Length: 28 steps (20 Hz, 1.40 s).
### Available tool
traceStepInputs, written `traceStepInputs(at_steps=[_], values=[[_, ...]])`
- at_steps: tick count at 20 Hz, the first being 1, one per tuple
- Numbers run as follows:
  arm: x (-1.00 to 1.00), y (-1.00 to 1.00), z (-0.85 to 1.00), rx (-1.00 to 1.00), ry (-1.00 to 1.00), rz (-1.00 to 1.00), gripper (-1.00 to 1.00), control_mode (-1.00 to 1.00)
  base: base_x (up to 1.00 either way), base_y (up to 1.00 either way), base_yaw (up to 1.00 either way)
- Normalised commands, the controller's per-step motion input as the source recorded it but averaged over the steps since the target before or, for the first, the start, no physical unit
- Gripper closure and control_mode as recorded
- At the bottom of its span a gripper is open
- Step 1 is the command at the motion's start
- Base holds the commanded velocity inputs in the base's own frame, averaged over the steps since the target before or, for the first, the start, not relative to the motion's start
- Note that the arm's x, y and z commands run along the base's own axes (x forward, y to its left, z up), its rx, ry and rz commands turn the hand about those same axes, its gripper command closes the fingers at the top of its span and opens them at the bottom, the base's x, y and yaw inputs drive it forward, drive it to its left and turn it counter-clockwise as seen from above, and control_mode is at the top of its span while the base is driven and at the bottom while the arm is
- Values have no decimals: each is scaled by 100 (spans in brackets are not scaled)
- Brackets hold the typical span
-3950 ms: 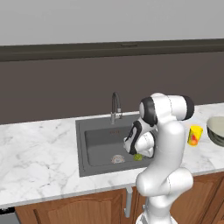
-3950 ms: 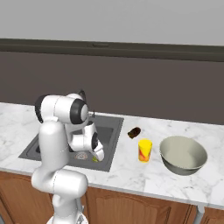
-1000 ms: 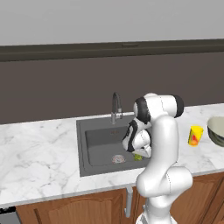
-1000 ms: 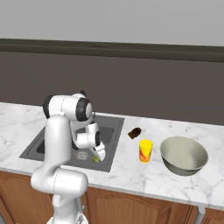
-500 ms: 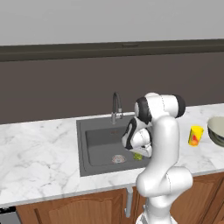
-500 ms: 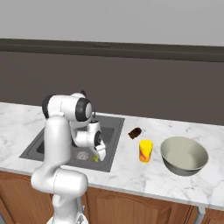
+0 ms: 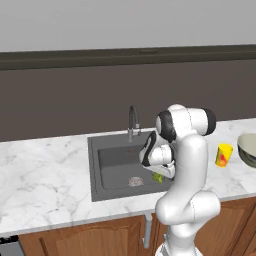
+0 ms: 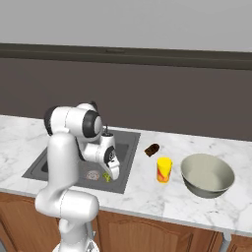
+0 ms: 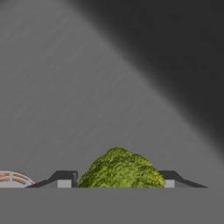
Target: Remove the broccoli and sweet potato from the sink. Then move the bowl and cup from the counter to the sink for washing.
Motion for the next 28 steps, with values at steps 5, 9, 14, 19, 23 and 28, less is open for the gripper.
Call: traceStepInputs(at_steps=[5, 9, 14, 19, 23, 28], values=[[-3, -22, 29, 2, 0, 0, 100, -100, 0, 0, 0], [-1, -20, 32, 0, 0, 0, 100, -100, 0, 0, 0], [-1, -24, 35, 0, 0, 0, 100, -100, 0, 0, 0], [-1, -23, 37, 0, 0, 0, 100, -100, 0, 0, 0], [-3, -25, 38, 0, 0, 0, 100, -100, 0, 0, 0], [-2, -24, 39, 0, -1, 0, 100, -100, 0, 0, 0]])
